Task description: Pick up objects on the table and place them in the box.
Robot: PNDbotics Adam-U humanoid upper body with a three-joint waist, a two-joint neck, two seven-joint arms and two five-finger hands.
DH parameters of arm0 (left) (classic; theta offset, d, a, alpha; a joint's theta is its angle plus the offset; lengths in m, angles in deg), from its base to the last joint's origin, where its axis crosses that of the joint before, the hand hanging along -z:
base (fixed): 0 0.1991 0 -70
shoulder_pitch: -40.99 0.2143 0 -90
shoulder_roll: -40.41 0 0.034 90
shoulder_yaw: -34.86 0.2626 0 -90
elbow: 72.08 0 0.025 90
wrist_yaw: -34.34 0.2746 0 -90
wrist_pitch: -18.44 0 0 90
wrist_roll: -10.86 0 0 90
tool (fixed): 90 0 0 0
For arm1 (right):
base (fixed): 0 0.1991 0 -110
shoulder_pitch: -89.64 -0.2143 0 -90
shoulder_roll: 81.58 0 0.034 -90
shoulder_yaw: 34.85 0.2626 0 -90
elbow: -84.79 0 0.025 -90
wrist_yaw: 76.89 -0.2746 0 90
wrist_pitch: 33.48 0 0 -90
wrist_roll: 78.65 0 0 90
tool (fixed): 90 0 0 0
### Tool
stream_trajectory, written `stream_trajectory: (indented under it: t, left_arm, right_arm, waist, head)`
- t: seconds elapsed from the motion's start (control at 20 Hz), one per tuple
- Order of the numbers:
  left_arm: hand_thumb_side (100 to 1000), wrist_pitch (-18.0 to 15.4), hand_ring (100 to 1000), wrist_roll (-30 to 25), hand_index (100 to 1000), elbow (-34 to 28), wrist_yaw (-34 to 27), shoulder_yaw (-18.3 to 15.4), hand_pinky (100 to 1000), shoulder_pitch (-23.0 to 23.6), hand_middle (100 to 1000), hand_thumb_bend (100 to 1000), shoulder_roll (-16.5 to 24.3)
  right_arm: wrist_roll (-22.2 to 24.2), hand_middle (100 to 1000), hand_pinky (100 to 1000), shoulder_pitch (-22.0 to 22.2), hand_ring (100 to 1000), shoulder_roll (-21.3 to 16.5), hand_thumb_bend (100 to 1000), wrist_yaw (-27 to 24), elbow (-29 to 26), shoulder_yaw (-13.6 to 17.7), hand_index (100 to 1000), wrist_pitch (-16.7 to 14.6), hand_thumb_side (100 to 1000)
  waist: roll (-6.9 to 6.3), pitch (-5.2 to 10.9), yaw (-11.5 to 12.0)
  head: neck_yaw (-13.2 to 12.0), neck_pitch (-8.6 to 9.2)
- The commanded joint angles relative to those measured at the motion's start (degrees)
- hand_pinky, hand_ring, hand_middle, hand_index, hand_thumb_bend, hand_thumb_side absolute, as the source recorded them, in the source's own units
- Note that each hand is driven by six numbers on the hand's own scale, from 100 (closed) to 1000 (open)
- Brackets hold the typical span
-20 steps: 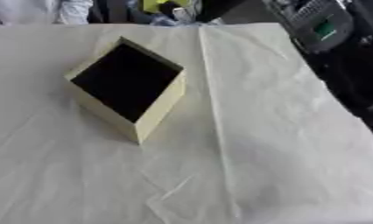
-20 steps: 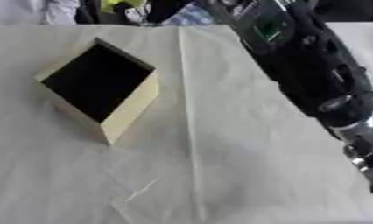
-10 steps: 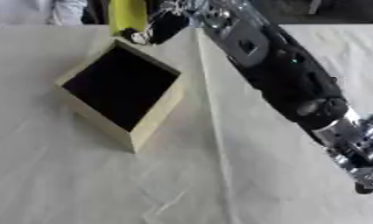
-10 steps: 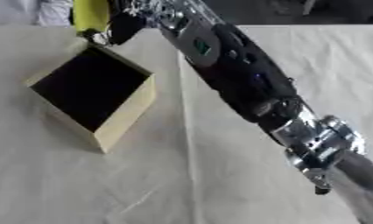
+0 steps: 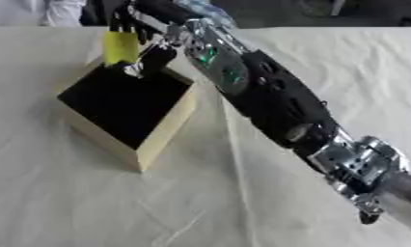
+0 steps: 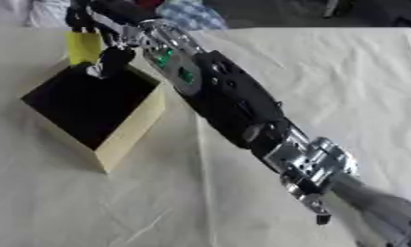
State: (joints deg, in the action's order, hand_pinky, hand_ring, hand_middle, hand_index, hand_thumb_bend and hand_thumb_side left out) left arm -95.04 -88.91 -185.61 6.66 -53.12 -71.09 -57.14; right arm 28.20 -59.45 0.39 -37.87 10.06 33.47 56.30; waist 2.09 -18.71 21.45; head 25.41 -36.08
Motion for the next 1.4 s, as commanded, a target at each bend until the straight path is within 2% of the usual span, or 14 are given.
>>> stream_trajectory:
  t: [0.05, 0.4, 0.5, 0.55, 0.6, 0.7, 0.8, 1.0, 1.25, 1.4]
  left_arm:
    - [682, 0.0, 842, -0.3, 665, -1.1, 0.1, 0.0, 723, 0.0, 874, 100, 0.7]
    - [685, 0.5, 844, -0.2, 664, -1.1, 0.7, -0.1, 722, 0.9, 876, 100, 1.0]
    - [687, 0.7, 845, -0.1, 663, -1.1, 0.8, -0.1, 722, 1.0, 878, 100, 1.0]
    - [687, 0.7, 845, -0.1, 663, -1.1, 0.9, -0.1, 722, 1.0, 878, 100, 1.0]
    - [688, 0.8, 845, -0.1, 663, -1.1, 1.0, -0.1, 722, 1.0, 878, 100, 1.0]
    - [688, 0.9, 845, -0.1, 663, -1.1, 1.0, -0.1, 722, 1.1, 879, 100, 0.9]
    - [689, 0.9, 846, -0.1, 663, -1.1, 1.1, 0.0, 722, 1.1, 879, 100, 0.9]
    - [689, 1.1, 846, -0.1, 662, -1.1, 1.2, 0.0, 722, 1.2, 880, 100, 0.9]
    - [689, 1.2, 847, -0.2, 662, -1.1, 1.4, 0.1, 722, 1.2, 881, 100, 0.8]
    - [692, 1.4, 849, -0.2, 662, -1.1, 1.5, 0.0, 723, 1.3, 883, 100, 0.8]
  right_arm:
    - [1.4, 342, 499, -0.2, 472, -1.6, 100, 2.1, -2.8, -0.7, 477, -1.2, 100]
    - [5.2, 370, 539, 1.5, 500, -2.6, 111, 3.4, -6.3, -2.1, 498, -1.5, 100]
    - [5.7, 423, 581, 1.5, 545, -2.7, 218, 3.6, -6.4, -2.1, 549, -1.5, 100]
    - [6.0, 462, 605, 1.6, 576, -2.7, 273, 3.8, -6.5, -2.2, 588, -1.6, 134]
    - [6.6, 517, 643, 1.6, 628, -2.7, 327, 4.0, -6.5, -2.3, 647, -1.9, 207]
    - [8.5, 600, 690, 1.7, 718, -2.7, 375, 4.5, -6.6, -2.4, 723, -2.8, 296]
    - [10.4, 649, 719, 1.8, 763, -2.6, 390, 5.3, -6.7, -2.3, 761, -3.5, 351]
    - [12.5, 648, 724, 1.9, 763, -2.5, 392, 6.1, -7.2, -2.1, 757, -4.1, 361]
    - [12.9, 643, 721, 2.0, 758, -2.4, 388, 6.3, -7.7, -2.0, 753, -4.3, 359]
    - [13.2, 683, 740, 2.0, 786, -2.5, 395, 6.7, -8.0, -1.9, 781, -4.2, 398]
  waist:
    - [-0.34, 1.30, -0.3]
    - [-0.48, 1.83, -1.3]
    - [-0.45, 1.85, -1.4]
    - [-0.43, 1.84, -1.4]
    - [-0.40, 1.82, -1.4]
    - [-0.36, 1.77, -1.4]
    - [-0.34, 1.72, -1.4]
    - [-0.36, 1.71, -1.5]
    - [-0.41, 1.75, -1.6]
    - [-0.39, 1.75, -1.7]
  head:
    - [-0.5, 0.11]
    - [-1.3, -0.67]
    - [-1.2, -0.65]
    - [-1.2, -0.64]
    - [-1.2, -0.66]
    - [-1.2, -0.80]
    - [-1.1, -0.90]
    - [-1.1, -0.97]
    - [-1.1, -0.95]
    - [-1.0, -0.99]
